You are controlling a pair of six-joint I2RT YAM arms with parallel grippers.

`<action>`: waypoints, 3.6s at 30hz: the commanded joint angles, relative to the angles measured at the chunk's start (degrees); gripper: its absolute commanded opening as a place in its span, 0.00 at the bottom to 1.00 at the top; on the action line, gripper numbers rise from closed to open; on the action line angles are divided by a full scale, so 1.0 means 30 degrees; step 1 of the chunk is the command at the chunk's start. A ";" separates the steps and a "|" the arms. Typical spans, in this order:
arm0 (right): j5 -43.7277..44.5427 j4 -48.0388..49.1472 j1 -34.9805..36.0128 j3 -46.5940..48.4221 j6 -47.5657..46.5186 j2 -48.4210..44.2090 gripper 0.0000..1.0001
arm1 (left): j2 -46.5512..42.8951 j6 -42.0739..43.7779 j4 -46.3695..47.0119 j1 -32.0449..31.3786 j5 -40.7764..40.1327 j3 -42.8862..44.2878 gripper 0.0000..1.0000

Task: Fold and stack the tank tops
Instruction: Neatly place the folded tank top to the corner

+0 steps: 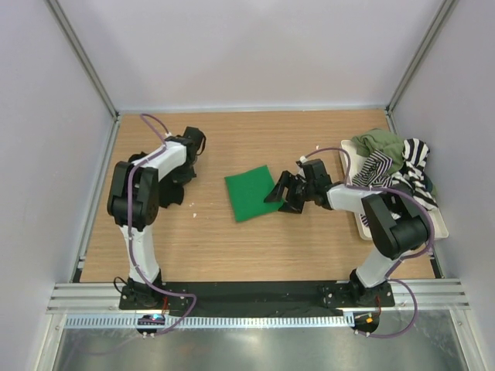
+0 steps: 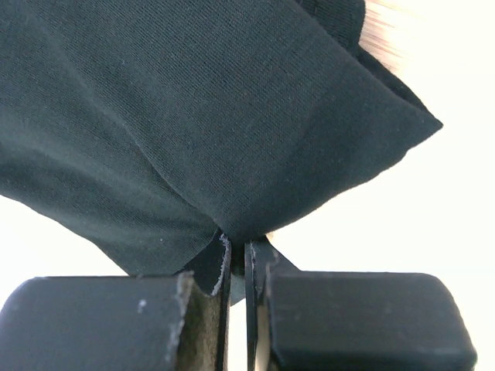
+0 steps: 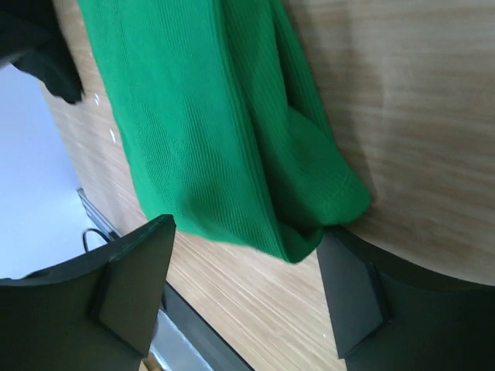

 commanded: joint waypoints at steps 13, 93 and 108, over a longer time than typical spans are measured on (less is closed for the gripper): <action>0.3226 -0.4681 -0.0519 -0.1386 -0.2998 -0.2607 0.13 | -0.2247 -0.1112 0.0290 -0.3842 0.0565 -0.0883 0.00; 0.3316 -0.6004 -0.1253 -0.1803 -0.5052 -0.4135 0.50 | -0.4825 -1.1250 1.2067 -1.3074 0.7625 -0.9555 0.33; 0.2055 -0.7670 -0.1224 0.0917 -0.5462 -0.6244 0.01 | -0.5732 -0.9845 1.0492 -1.3045 0.7510 -0.7157 0.00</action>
